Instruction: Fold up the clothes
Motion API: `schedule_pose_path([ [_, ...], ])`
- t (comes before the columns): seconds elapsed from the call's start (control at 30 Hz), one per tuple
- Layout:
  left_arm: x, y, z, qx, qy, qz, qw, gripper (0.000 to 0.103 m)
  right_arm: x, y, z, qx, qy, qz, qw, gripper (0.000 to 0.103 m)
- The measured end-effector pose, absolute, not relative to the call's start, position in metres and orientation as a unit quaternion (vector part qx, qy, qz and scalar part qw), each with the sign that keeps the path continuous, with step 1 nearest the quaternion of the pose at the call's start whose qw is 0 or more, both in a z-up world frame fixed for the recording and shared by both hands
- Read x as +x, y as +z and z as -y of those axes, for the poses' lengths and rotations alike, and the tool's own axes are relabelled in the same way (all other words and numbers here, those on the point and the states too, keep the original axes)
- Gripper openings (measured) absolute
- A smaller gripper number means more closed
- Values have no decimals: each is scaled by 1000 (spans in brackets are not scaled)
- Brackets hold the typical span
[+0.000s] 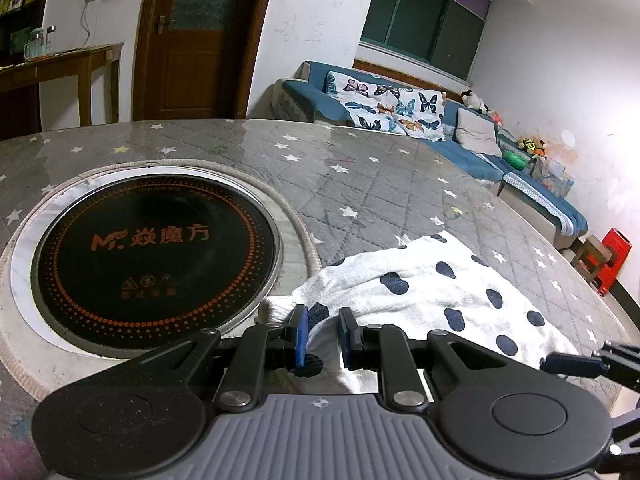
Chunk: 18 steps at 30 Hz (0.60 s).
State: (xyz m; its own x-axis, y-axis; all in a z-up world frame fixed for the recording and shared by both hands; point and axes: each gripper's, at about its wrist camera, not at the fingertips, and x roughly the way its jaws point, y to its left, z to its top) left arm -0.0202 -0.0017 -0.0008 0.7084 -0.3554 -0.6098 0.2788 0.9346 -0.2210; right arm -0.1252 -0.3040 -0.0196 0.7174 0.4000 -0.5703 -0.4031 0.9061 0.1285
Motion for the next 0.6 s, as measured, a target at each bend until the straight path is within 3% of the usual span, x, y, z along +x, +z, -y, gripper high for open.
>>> schedule_pose_path([
  [0.3, -20, -2, 2, -52, -174, -339, 923, 19, -135, -5, 318, -3, 220, -297, 929, 63],
  [0.37, -20, -2, 2, -52, -173, -339, 923, 19, -129, 1, 319, 0, 220, -285, 933, 68],
  [0.6, -21, -2, 3, -45, -170, -338, 925, 19, -88, -22, 317, 4, 217, -307, 927, 70],
])
